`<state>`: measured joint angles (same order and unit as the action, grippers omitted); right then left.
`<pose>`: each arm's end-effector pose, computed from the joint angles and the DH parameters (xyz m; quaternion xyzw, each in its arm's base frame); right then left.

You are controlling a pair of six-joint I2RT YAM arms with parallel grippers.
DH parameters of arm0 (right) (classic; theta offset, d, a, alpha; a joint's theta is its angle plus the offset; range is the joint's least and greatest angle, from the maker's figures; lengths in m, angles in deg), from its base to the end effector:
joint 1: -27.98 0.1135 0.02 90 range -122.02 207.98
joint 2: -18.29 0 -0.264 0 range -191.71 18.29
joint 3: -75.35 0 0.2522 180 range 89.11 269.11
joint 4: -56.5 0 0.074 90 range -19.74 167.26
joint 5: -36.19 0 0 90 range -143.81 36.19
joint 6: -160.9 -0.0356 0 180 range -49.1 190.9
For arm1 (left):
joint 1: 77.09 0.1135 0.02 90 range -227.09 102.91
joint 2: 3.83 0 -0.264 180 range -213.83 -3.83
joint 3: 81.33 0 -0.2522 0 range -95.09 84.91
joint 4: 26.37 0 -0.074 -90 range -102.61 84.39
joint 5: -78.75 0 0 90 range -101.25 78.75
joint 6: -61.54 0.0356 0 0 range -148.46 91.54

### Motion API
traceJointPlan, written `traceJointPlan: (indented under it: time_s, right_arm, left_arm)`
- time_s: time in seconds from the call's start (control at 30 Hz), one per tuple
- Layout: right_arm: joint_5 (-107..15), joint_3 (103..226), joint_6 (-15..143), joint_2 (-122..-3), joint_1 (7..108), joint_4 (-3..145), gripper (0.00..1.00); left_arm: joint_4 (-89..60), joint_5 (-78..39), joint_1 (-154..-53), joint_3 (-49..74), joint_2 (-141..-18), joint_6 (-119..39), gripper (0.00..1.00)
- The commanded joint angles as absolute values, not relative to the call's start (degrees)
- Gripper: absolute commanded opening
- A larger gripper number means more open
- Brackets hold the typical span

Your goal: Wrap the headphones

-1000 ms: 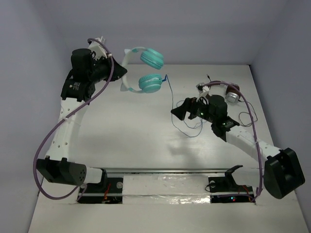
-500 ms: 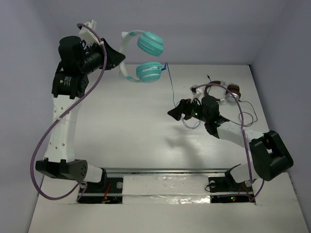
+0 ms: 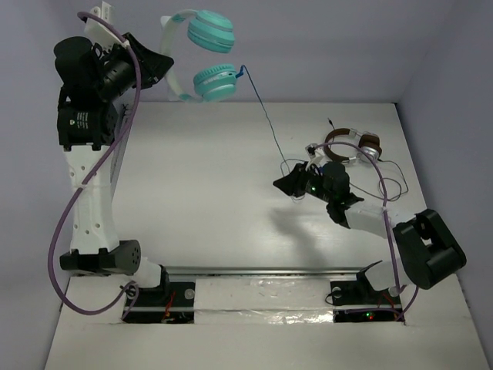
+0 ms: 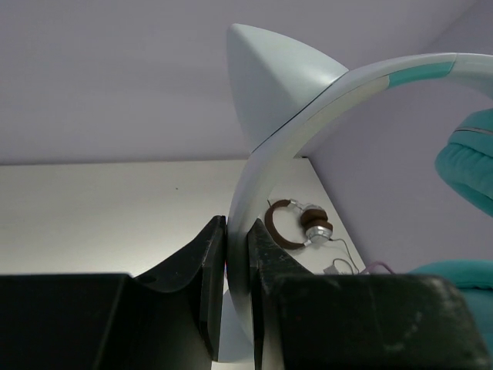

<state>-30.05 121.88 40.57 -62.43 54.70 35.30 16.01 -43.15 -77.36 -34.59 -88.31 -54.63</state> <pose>0.2525 0.1432 0.2084 -0.1040 0.7694 0.4325 0.4584 0.2643 -0.0201 0.5776 0.0560 0.6705 -0.3422 0.6559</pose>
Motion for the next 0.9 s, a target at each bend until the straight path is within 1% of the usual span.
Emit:
traceJointPlan:
  time_s: [0.0,0.03,0.07,0.1,0.2,0.23,0.27,0.3,0.4,0.43,0.47,0.57,0.63,0.67,0.73,0.87]
  right_arm:
    - [-30.88,121.54,38.91,-61.24,54.97,31.06,0.29]
    - [-30.44,121.63,38.56,-61.59,54.97,30.98,0.09]
    - [-29.91,121.54,37.77,-62.03,54.97,30.89,0.03]
    - [-30.26,121.19,37.33,-62.04,55.58,30.97,0.0]
    - [-33.85,121.89,36.53,-60.2,57.42,36.92,0.0]
    - [-35.52,123.72,36.79,-59.41,58.3,43.56,0.0]
    - [-39.45,124.95,37.49,-58.62,59.26,47.11,0.0]
    - [-41.92,128.1,38.2,-57.39,61.27,54.89,0.0]
    - [-50.89,134.09,40.39,-57.64,62.44,66.97,0.0]
    - [-53.0,135.94,41.01,-58.77,64.26,73.62,0.0]
    - [-57.2,138.82,42.15,-59.48,65.15,75.95,0.0]
    - [-61.97,142.1,43.12,-62.56,69.44,81.94,0.0]
    - [-63.04,145.17,43.65,-63.96,72.18,84.57,0.0]
    - [-63.74,146.31,44.09,-65.36,75.15,85.37,0.0]
    - [-64.62,150.44,44.97,-66.86,78.33,89.04,0.0]
    - [-66.82,158.35,49.17,-68.98,86.41,95.83,0.0]
  left_arm:
    - [12.62,-43.95,-76.39,-37.87,-88.46,-58.16,0.0]
    - [11.75,-43.6,-76.39,-36.56,-88.38,-58.34,0.0]
    - [11.04,-43.33,-76.39,-35.51,-88.2,-58.87,0.0]
    - [10.42,-42.9,-76.39,-34.45,-88.2,-59.04,0.0]
    - [8.67,-39.3,-76.39,-29.01,-87.59,-58.96,0.0]
    - [6.22,-38.77,-76.39,-23.95,-87.24,-59.22,0.0]
    - [4.81,-37.37,-76.39,-21.29,-86.62,-59.66,0.0]
    - [2.36,-36.22,-76.39,-15.69,-86.36,-60.27,0.0]
    - [-0.74,-33.23,-76.39,-8.01,-86.27,-61.15,0.0]
    - [-2.4,-32.88,-76.39,-3.9,-86.35,-61.76,0.0]
    - [-3.28,-32.26,-76.39,-2.03,-86.44,-61.77,0.0]
    - [-7.5,-31.39,-76.39,4.74,-86.0,-64.4,0.0]
    - [-10.4,-29.8,-76.39,7.73,-85.3,-65.54,0.0]
    - [-11.11,-28.49,-76.39,10.44,-84.86,-66.77,0.0]
    - [-14.26,-26.56,-78.57,14.49,-83.28,-67.66,0.0]
    - [-13.05,-15.93,-83.93,16.26,-82.49,-64.76,0.0]
